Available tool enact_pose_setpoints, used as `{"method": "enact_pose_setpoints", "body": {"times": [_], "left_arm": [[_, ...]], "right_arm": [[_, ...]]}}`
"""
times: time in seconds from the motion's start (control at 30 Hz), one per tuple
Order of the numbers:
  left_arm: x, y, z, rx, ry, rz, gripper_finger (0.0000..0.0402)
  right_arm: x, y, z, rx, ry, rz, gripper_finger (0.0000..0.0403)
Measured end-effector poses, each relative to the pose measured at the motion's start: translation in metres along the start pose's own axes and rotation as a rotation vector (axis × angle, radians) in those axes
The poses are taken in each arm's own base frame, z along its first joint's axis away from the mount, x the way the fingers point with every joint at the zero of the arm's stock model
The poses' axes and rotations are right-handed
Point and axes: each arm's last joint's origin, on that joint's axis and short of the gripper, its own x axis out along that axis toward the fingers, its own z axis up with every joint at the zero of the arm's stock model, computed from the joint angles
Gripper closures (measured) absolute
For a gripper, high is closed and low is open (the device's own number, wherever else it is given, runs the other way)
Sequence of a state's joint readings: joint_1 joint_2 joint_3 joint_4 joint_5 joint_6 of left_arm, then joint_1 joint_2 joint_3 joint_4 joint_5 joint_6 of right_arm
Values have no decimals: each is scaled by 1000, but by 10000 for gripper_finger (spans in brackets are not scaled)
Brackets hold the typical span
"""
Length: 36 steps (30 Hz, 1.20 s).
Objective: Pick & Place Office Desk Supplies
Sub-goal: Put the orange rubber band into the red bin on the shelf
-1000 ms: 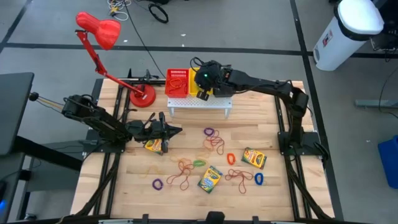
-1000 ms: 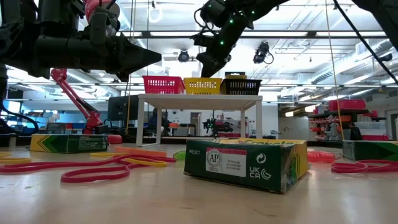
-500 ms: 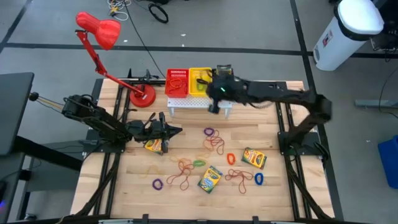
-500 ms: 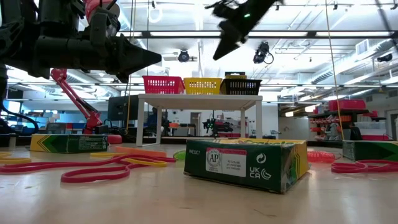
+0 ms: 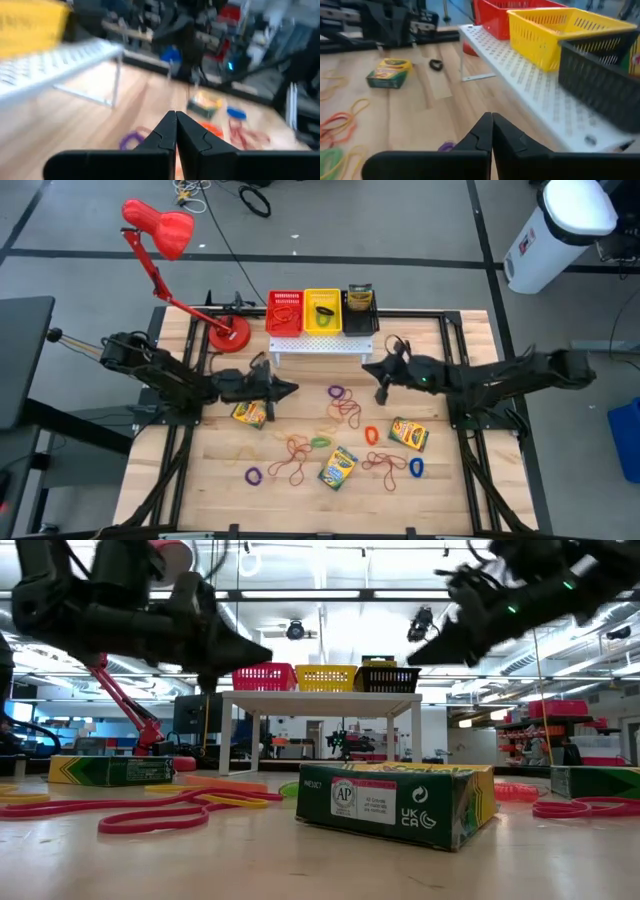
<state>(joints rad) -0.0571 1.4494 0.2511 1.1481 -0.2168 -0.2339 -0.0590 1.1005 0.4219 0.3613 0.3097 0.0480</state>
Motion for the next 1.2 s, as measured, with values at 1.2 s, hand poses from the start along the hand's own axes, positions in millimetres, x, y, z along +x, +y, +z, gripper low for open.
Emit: {"method": "enact_pose_setpoints", "body": {"times": [1.2], "left_arm": [[33, -90, 18, 231, 571, -125, 361]], "right_arm": [[-9, -10, -16, 9, -154, -107, 370]]}}
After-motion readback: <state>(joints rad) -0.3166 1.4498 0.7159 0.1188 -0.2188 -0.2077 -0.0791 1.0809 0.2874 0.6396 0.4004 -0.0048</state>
